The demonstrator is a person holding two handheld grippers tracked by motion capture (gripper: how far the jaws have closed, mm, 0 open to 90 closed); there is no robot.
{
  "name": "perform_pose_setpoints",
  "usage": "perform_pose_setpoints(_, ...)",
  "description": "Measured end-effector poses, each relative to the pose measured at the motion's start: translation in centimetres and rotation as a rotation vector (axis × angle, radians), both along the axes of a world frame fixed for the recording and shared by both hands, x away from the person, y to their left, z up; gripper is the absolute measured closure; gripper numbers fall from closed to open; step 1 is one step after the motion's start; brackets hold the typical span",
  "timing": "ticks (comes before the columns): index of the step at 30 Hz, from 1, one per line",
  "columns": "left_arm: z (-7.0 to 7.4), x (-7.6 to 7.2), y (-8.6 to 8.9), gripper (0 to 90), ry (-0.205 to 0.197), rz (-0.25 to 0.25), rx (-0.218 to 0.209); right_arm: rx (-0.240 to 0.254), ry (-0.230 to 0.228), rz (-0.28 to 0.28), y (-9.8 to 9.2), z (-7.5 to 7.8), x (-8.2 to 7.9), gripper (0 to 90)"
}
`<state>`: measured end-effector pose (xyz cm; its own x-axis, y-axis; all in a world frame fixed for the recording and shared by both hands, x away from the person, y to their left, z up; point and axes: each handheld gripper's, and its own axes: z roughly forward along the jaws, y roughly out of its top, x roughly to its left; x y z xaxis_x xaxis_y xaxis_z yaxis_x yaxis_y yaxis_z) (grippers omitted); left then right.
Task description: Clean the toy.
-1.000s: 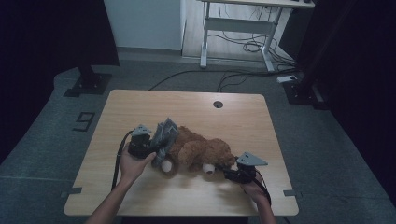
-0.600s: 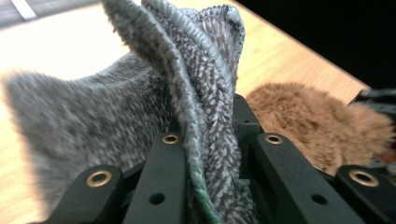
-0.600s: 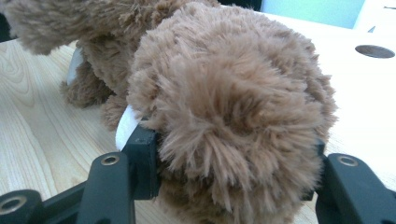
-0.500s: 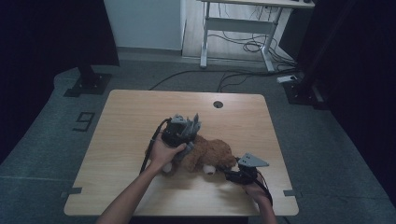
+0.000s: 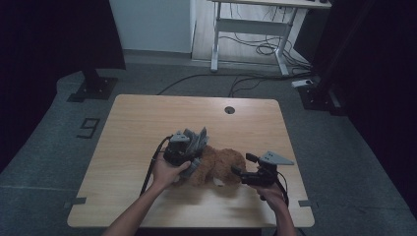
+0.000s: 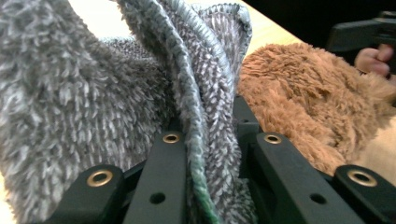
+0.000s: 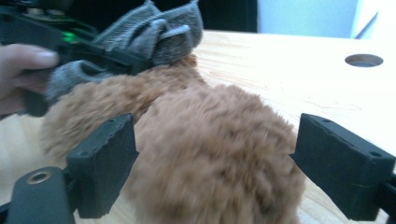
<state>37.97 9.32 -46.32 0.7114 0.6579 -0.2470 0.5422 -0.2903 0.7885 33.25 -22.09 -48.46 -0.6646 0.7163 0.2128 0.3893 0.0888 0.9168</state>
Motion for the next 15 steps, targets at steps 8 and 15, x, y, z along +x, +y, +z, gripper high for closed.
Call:
perform_pose_setpoints(8, -0.4, -1.5, 0.8, 80.0, -0.004, -0.024, -0.032, -0.092, 0.239, 0.063, 1.9, -1.9, 3.1, 0.0)
perform_pose_setpoints(15, -0.6, -2.9, 1.4, 80.0, -0.006, -0.044, -0.058, -0.046, 0.349, 0.132, 1.9, -3.9, 2.8, 8.7)
